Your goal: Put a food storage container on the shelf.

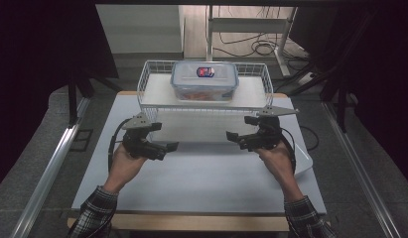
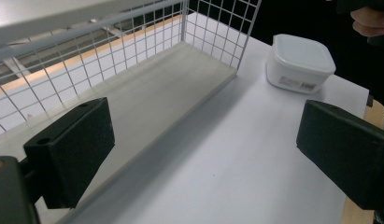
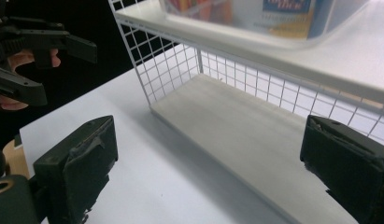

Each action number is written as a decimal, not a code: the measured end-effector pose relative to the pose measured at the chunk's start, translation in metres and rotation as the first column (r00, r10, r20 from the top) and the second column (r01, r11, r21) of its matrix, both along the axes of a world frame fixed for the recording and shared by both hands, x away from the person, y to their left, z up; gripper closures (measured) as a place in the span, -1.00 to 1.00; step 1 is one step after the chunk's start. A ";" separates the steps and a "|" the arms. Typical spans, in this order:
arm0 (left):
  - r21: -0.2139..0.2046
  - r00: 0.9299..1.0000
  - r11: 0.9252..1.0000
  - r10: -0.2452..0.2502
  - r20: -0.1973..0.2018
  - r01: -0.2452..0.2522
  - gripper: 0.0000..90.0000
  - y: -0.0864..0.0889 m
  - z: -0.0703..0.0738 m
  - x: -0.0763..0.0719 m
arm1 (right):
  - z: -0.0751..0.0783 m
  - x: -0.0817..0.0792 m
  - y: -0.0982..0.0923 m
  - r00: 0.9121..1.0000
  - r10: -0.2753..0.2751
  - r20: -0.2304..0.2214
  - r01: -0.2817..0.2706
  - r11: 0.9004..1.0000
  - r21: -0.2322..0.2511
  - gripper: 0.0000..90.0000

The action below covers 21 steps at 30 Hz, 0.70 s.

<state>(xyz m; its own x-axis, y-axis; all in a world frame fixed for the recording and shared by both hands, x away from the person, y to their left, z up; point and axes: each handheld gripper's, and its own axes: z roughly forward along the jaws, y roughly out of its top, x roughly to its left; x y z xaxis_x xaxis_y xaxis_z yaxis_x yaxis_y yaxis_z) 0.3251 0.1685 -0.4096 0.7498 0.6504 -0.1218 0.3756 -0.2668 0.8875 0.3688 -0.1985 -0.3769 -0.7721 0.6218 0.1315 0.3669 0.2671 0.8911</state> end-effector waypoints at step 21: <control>0.049 0.999 0.998 0.045 0.021 -0.046 -0.89 0.003 -0.028 -0.036 | -0.034 -0.034 -0.016 1.000 -0.010 -0.006 0.009 0.999 -0.038 -0.90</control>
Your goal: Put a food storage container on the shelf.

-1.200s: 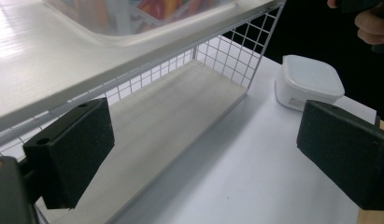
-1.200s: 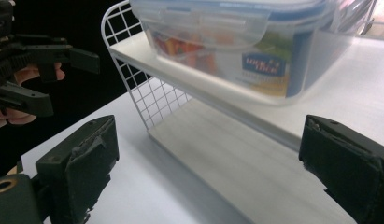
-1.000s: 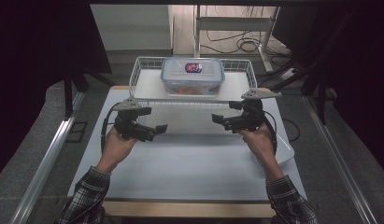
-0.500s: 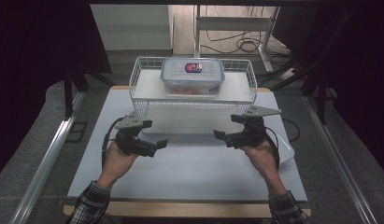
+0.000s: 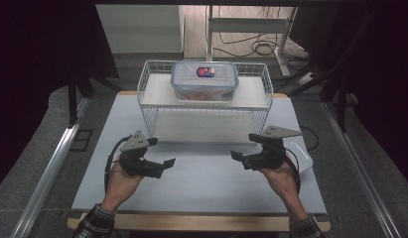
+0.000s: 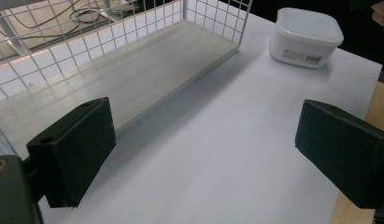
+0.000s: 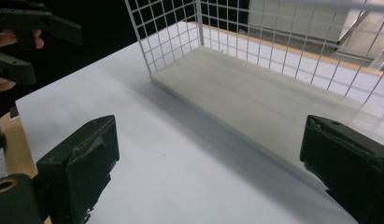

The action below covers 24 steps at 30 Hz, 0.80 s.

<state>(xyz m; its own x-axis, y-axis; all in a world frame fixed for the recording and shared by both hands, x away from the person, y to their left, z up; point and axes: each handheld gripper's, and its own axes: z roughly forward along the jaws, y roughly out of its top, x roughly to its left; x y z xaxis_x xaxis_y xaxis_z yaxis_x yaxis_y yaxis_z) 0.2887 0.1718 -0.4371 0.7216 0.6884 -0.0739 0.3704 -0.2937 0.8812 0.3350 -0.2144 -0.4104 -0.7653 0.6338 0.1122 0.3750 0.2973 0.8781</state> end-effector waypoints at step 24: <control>0.078 1.000 0.997 0.016 -0.023 -0.014 -0.97 -0.005 -0.058 -0.023 | -0.064 -0.029 -0.001 0.998 -0.004 -0.056 0.000 0.998 -0.068 -0.90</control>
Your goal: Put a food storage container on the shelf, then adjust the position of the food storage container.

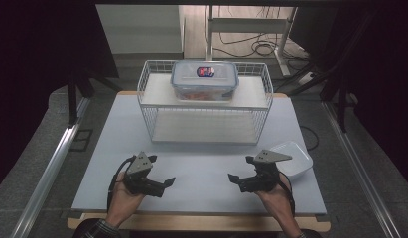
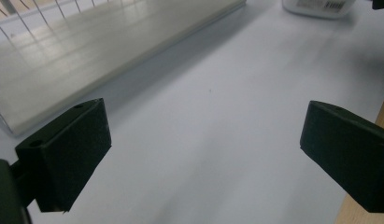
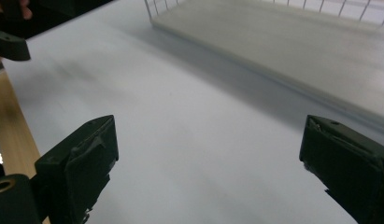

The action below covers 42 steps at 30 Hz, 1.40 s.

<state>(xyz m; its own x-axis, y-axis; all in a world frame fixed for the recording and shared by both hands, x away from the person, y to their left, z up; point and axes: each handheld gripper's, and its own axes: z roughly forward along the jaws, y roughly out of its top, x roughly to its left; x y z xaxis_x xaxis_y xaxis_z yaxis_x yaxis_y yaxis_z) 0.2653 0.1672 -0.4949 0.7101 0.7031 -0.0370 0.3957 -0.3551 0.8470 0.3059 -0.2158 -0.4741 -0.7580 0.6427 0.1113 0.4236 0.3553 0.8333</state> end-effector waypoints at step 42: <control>0.033 0.998 0.999 0.030 -0.048 -0.029 -0.96 0.006 -0.018 0.003 | 0.022 0.044 -0.175 0.853 -0.520 0.052 0.522 0.843 -0.130 0.99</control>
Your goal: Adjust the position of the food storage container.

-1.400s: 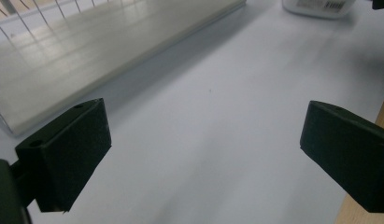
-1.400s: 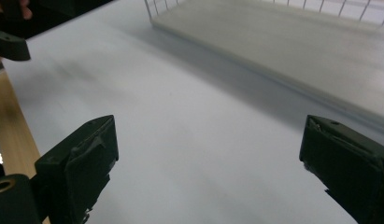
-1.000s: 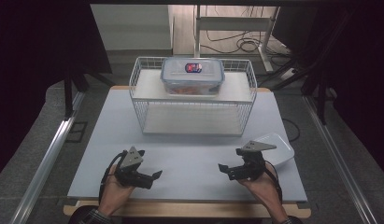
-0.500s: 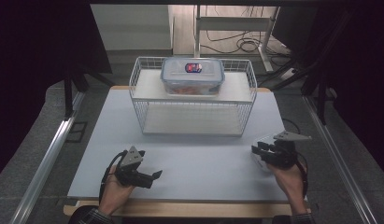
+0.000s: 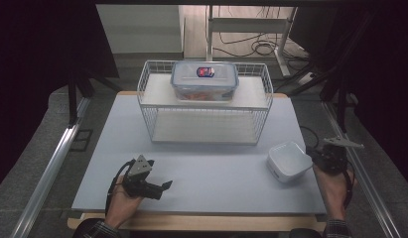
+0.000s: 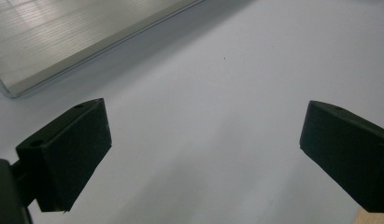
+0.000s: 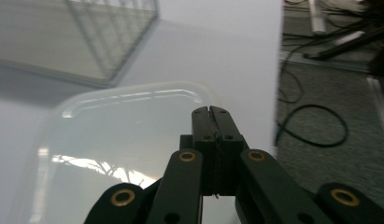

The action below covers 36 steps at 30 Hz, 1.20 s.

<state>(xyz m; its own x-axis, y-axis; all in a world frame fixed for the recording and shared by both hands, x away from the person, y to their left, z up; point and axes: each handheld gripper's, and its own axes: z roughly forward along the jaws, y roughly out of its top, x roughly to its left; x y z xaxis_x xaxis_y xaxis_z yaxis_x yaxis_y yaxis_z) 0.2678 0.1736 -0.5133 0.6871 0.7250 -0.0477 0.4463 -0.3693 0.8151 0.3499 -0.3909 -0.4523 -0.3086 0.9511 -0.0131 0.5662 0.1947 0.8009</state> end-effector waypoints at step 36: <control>0.007 1.000 1.000 -0.007 -0.019 0.007 -0.95 -0.002 -0.001 0.001 | -0.022 -0.002 0.046 0.976 0.170 -0.133 -0.167 0.985 0.036 0.99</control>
<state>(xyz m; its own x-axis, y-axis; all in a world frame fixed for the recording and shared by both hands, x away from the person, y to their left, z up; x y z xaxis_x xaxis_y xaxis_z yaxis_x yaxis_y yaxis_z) 0.2686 0.1717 -0.5147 0.6909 0.7208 -0.0556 0.4591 -0.3781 0.8039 0.3481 -0.3447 -0.4741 -0.4619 0.8848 0.0623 0.6302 0.2780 0.7250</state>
